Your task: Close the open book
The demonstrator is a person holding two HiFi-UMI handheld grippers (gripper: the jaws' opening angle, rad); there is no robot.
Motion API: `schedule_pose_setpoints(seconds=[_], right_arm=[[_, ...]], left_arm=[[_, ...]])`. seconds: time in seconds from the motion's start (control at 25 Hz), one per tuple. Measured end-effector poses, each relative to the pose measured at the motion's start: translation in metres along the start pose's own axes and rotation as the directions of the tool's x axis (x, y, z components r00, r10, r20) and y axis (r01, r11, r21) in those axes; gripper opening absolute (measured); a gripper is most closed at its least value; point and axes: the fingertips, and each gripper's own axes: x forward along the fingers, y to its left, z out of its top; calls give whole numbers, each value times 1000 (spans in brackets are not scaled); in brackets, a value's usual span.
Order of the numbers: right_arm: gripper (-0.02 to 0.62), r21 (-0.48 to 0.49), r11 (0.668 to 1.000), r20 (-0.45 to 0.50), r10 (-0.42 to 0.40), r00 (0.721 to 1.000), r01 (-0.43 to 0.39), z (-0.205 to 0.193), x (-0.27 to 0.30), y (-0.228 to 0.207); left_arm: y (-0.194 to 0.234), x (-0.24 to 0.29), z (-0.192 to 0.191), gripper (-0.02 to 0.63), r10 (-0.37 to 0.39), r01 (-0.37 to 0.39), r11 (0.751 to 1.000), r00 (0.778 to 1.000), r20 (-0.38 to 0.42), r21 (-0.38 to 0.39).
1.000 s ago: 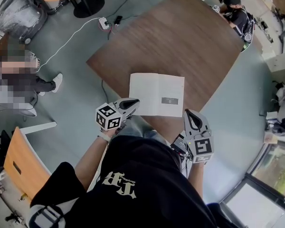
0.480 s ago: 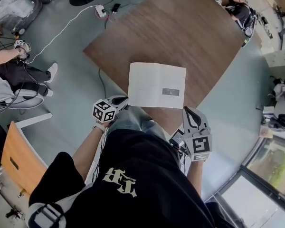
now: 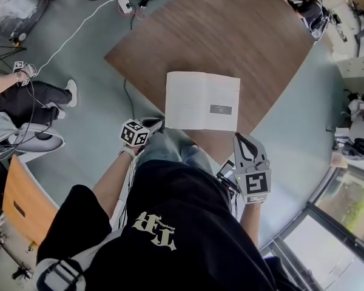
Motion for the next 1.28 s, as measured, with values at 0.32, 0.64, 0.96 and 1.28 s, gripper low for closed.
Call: schedule_pose_setpoints(seconds=[0.32, 0.64, 0.96, 1.28], right_arm=[[-14, 18, 999, -28, -50, 998, 50, -7, -5, -2], [-14, 26, 995, -58, -92, 994, 94, -13, -12, -6], [-14, 27, 994, -94, -105, 990, 108, -27, -14, -2], [-14, 44, 991, -98, -122, 988, 127, -26, -17, -7]], left_arm=[[11, 19, -31, 6, -12, 13, 1000, 994, -105, 4], [16, 37, -40, 6, -48, 51, 999, 987, -154, 14], [12, 47, -40, 8, -87, 94, 995, 981, -173, 31], [3, 41, -29, 8, -108, 115, 993, 982, -153, 38]])
